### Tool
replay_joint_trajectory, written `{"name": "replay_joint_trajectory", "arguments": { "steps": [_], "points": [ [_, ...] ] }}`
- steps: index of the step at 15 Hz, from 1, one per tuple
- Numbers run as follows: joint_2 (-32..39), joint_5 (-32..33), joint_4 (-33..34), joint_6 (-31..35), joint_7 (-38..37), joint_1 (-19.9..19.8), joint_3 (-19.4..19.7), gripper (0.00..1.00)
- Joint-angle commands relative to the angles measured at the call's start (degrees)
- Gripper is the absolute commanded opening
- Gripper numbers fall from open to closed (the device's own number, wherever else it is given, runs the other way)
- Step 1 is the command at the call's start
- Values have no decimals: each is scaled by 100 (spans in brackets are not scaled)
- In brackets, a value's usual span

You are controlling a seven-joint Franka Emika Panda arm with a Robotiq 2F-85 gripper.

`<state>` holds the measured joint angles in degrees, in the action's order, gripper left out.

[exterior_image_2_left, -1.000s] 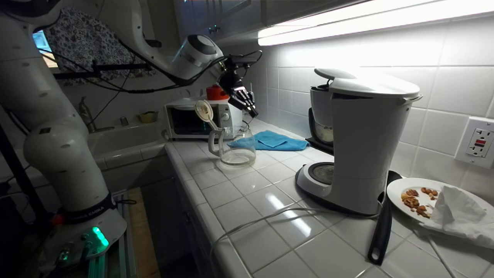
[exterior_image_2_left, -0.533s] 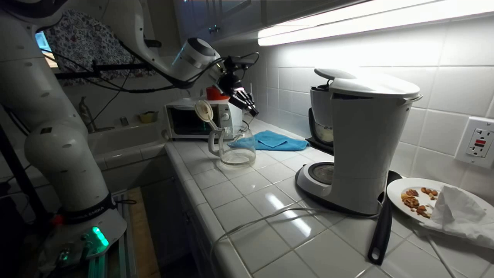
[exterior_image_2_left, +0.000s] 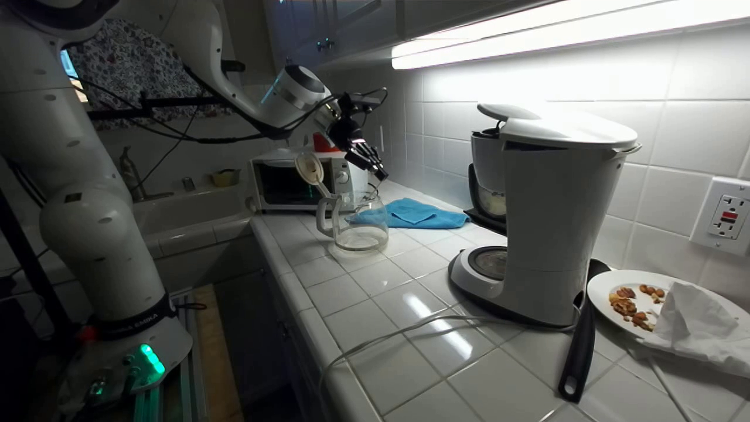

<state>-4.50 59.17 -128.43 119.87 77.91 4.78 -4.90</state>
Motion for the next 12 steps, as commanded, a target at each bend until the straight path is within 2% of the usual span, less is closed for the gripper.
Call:
{"name": "replay_joint_trajectory", "arguments": {
  "steps": [1, 12],
  "points": [
    [8, -9, 7, -14, 7, 28, 16, 5],
    [60, 147, -18, -39, -42, 81, -49, 5]
  ]
}}
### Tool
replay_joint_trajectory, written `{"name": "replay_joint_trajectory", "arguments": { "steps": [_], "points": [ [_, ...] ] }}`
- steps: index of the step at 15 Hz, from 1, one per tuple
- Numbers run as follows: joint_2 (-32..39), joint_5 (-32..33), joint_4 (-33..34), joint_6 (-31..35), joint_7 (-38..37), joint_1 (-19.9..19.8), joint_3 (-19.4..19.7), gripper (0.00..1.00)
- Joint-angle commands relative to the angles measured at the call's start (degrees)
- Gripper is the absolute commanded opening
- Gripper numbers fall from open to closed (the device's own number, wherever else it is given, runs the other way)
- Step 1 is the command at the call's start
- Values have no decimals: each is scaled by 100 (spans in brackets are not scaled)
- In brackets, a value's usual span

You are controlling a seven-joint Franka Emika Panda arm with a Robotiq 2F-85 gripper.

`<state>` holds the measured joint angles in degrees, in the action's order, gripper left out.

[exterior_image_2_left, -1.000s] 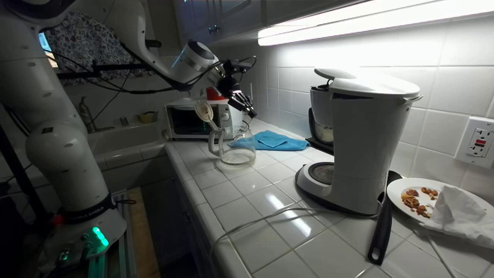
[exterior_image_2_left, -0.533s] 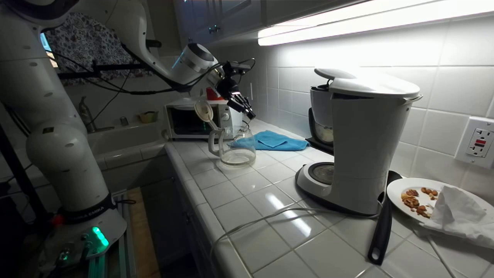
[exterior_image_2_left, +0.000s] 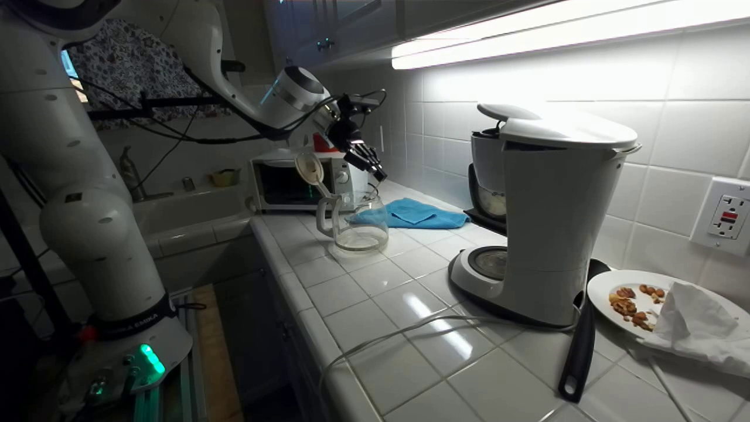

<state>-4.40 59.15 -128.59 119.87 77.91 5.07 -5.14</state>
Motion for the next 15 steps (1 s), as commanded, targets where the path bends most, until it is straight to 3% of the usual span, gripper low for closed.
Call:
{"name": "replay_joint_trajectory", "arguments": {
  "steps": [1, 15],
  "points": [
    [64, 158, -12, -46, -40, 55, -31, 5],
    [397, 637, 107, -13, -285, -4, 42, 4]
  ]
}}
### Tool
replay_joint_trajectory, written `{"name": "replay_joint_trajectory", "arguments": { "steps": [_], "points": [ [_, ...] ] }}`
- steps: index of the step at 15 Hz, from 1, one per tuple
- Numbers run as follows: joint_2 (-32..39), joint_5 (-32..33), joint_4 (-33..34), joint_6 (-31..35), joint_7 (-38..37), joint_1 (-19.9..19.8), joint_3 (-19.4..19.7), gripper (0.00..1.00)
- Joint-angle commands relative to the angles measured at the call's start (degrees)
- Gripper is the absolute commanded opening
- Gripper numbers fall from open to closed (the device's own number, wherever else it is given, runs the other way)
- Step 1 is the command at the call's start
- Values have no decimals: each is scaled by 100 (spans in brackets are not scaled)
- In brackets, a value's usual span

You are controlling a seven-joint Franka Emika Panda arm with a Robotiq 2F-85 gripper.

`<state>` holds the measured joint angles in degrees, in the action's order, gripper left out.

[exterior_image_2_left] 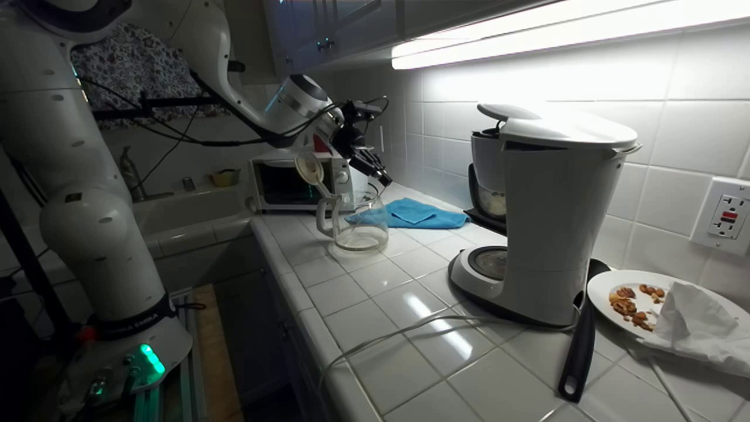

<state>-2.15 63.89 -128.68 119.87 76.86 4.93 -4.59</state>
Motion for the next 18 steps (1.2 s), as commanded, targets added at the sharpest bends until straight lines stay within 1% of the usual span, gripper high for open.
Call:
{"name": "replay_joint_trajectory", "arguments": {
  "steps": [1, 7, 12, 18],
  "points": [
    [191, 100, 124, -10, -161, 19, -20, 4],
    [198, -68, 165, -8, -105, 105, -115, 5],
    [65, -143, 46, 61, 66, 167, -195, 4],
    [14, 287, -121, -102, 196, 155, -195, 4]
  ]
}}
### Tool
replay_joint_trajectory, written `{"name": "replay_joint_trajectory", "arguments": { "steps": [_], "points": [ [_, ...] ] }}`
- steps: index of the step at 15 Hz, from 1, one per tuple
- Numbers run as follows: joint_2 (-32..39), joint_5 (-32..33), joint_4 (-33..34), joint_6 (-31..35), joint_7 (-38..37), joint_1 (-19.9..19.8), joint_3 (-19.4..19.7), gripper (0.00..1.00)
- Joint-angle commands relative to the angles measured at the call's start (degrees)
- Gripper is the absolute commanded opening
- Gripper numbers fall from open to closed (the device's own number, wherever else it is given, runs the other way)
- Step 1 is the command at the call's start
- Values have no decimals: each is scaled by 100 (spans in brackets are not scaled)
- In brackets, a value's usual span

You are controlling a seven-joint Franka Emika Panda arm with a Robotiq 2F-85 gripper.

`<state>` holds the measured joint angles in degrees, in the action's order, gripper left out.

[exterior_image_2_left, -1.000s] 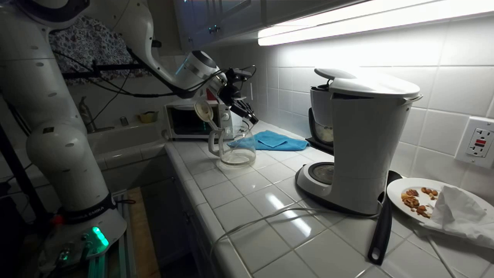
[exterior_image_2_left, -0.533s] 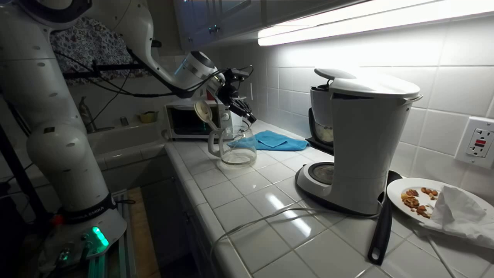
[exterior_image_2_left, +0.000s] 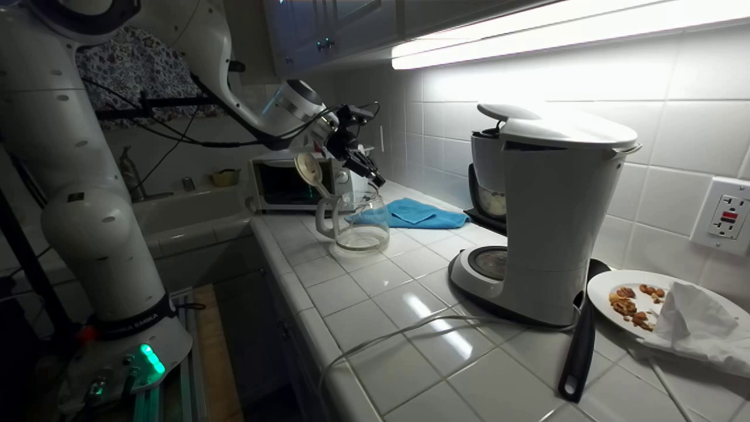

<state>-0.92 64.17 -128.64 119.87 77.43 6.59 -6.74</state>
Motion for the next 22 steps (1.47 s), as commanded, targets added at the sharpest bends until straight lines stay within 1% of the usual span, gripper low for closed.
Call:
{"name": "replay_joint_trajectory", "arguments": {
  "steps": [1, 5, 11, 15, 19, 22],
  "points": [
    [-110, 292, -132, -130, 162, -18, 29, 4],
    [-98, 369, -66, -200, 169, -45, 67, 4],
    [-80, 166, 6, -62, -23, -9, 50, 4],
    [-130, -17, 68, 128, -315, 12, 33, 4],
    [-290, -122, -59, 289, -163, 39, 26, 4],
    [-410, -69, -172, 237, -28, 46, 29, 4]
  ]
}}
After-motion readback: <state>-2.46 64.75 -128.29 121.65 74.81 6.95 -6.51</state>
